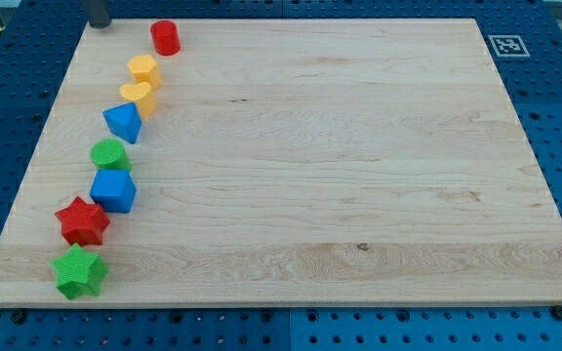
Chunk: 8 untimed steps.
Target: Point the arm to the left of the yellow hexagon
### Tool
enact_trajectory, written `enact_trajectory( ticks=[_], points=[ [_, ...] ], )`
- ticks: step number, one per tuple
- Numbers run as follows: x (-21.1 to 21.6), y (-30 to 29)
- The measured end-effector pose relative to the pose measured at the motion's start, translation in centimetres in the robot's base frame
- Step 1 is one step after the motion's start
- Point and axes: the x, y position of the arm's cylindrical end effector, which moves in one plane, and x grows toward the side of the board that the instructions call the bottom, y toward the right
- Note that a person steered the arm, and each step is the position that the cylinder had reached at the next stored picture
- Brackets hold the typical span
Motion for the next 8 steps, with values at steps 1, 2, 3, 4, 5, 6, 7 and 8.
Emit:
enact_trajectory(
  ticks=[1, 2, 3, 4, 5, 6, 7, 8],
  points=[
    [2.7, 0.0],
    [5.3, 0.0],
    [7.8, 0.0],
    [10.2, 0.0],
    [12.0, 0.8],
    [11.9, 2.0],
    [11.9, 2.6],
    [11.9, 2.7]
  ],
)
